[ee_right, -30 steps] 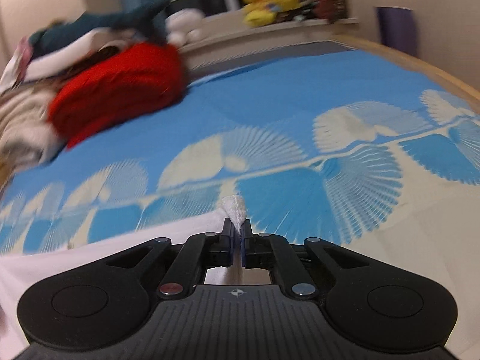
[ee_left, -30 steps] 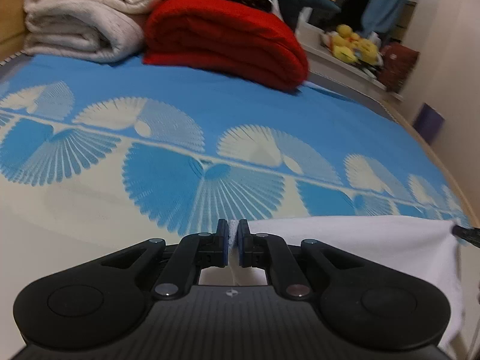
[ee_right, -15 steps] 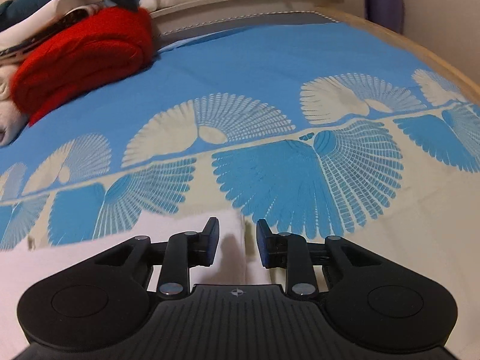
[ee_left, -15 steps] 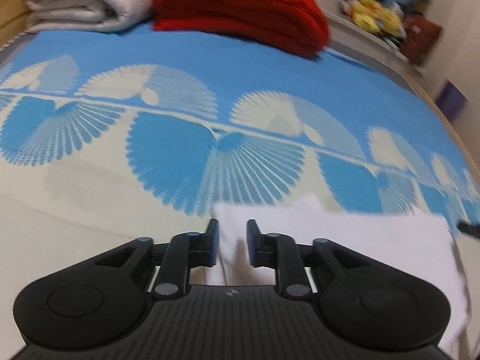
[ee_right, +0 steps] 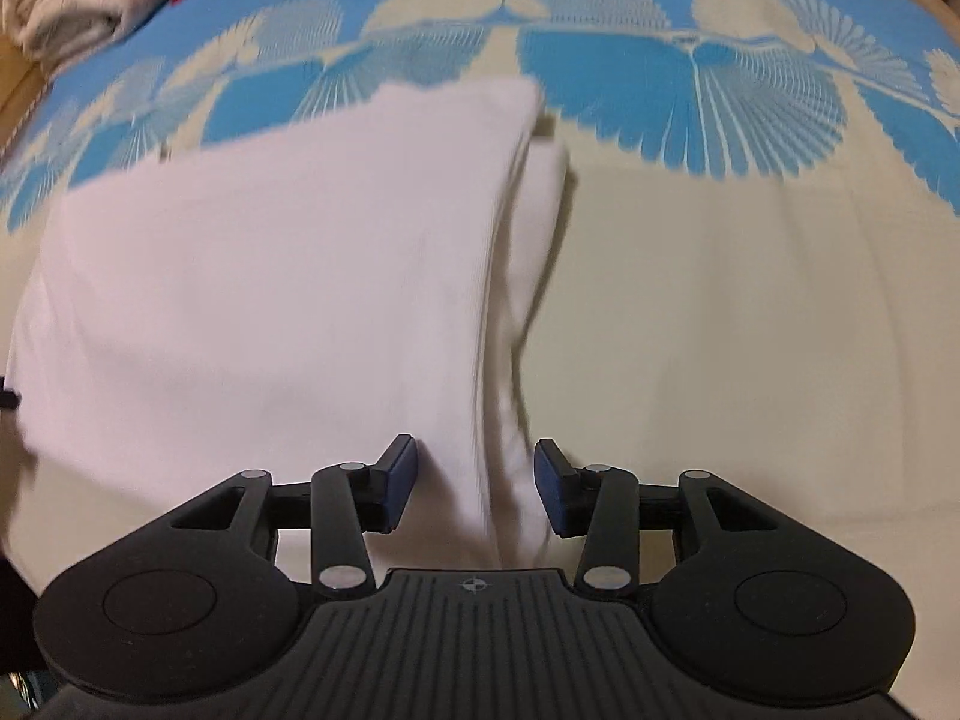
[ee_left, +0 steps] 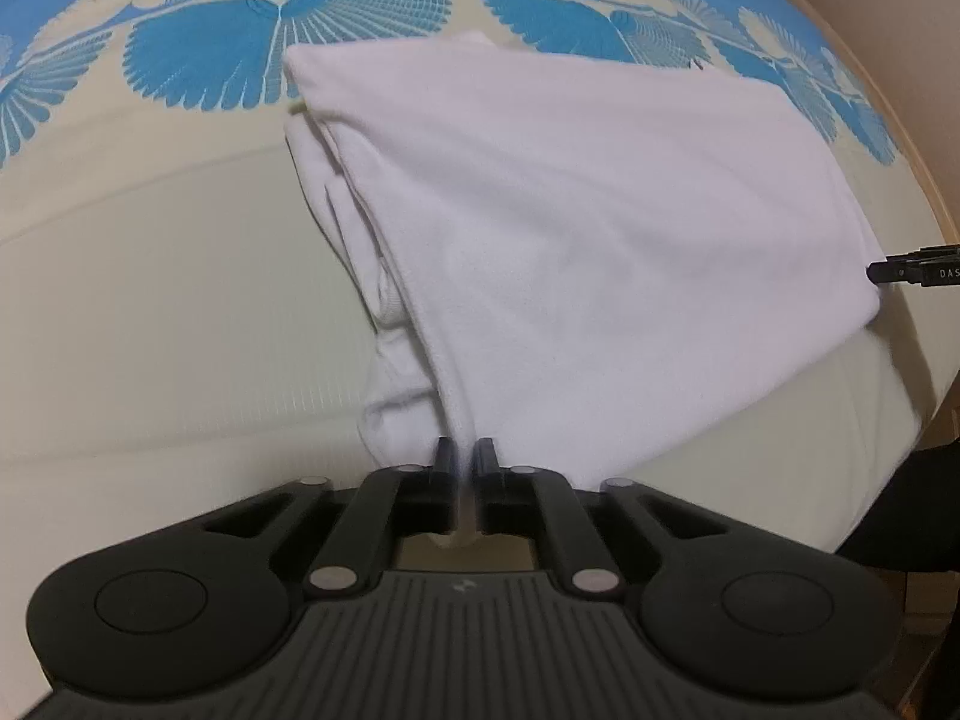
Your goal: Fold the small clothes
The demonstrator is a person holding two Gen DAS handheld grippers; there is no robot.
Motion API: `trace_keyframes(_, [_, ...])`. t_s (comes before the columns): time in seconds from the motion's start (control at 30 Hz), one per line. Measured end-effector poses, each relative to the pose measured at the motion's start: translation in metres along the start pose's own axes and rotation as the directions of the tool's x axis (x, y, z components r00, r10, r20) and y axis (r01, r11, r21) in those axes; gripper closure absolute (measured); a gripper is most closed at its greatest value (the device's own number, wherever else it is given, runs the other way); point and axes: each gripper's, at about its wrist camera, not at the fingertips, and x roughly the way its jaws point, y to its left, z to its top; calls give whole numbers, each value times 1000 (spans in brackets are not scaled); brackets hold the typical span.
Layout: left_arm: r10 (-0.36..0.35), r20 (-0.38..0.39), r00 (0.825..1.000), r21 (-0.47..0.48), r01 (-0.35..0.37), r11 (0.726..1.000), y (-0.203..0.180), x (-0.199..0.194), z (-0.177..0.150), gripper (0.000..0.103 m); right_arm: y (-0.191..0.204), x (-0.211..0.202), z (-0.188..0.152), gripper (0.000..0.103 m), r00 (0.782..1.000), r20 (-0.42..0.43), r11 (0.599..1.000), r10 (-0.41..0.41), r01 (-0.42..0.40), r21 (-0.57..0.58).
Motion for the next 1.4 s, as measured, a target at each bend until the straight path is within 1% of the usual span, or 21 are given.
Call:
trace_keyframes(0.07, [2,27,1000,-27,-1,1000,4,-11,-2,99,1,-4,-5,90,1000,0,1000,3,-3,-5])
trace_keyframes(0.1, [0,36,999,-49,1,999,7,-16,-3,99,-1,-7,-6,98,1000,1,1000,17,-17,18])
trace_keyframes(0.17, [12,19,1000,-76,-11,997,10,-19,-1,99,-6,-12,-7,98,1000,1,997,30,-30,69])
trace_keyframes(0.23, [42,-36,998,-45,-44,998,2,-11,-1,99,-9,-11,-8,98,999,-28,995,29,-26,98])
trace_keyframes(0.3, [78,-74,994,-6,-79,997,-7,-5,-3,98,-9,-5,-8,98,998,-63,996,17,-11,94])
trace_keyframes(0.37, [91,-55,994,-25,-93,995,-10,-12,2,96,-8,-4,-5,98,997,-80,995,3,6,101])
trace_keyframes(0.4, [87,-25,996,-33,-88,996,-12,-19,5,95,-9,-5,-3,97,997,-81,994,-3,12,111])
trace_keyframes(0.43, [87,5,996,-29,-87,996,-15,-26,6,95,-9,-9,-1,94,997,-75,993,-16,25,115])
trace_keyframes(0.47, [81,34,996,-14,-81,997,-19,-34,7,95,-9,-16,2,92,998,-56,992,-36,42,117])
trace_keyframes(0.53, [45,49,998,27,-46,999,-28,-38,7,95,-6,-31,5,85,999,8,994,-40,39,106])
trace_keyframes(0.6, [75,32,997,67,-77,995,-35,-28,10,95,-4,-39,7,78,998,61,996,3,-9,91])
trace_keyframes(0.67, [137,-28,990,94,-133,987,-35,-9,8,95,0,-30,7,78,999,32,997,12,-15,82])
trace_keyframes(0.77, [195,-87,977,125,-183,975,-34,10,4,95,11,-6,2,78,998,-45,999,-46,46,8])
trace_keyframes(0.9, [218,-91,972,144,-204,968,-39,14,2,95,15,13,-4,77,989,-109,995,-96,93,-25])
trace_keyframes(1.03, [224,-87,971,151,-209,966,-41,13,0,95,16,15,-4,77,988,-114,994,-104,101,-27])
trace_keyframes(1.13, [234,-80,969,139,-222,965,-43,9,-5,91,18,11,-2,77,987,-114,994,-112,112,-12])
trace_keyframes(1.2, [247,-69,966,108,-239,965,-45,1,-6,88,19,-2,2,77,990,-86,993,-112,115,27])
trace_keyframes(1.23, [251,-62,966,93,-245,965,-46,-5,-7,88,21,-15,4,77,994,-51,993,-101,104,55])
trace_keyframes(1.3, [273,-38,961,79,-269,960,-43,-20,-1,88,24,-42,11,77,998,20,994,-56,54,99])
trace_keyframes(1.37, [307,25,952,74,-308,949,-48,-46,1,88,31,-74,15,77,993,101,991,-65,52,121])
trace_keyframes(1.4, [327,76,942,52,-331,942,-50,-64,0,88,36,-92,16,77,986,148,992,-70,53,115])
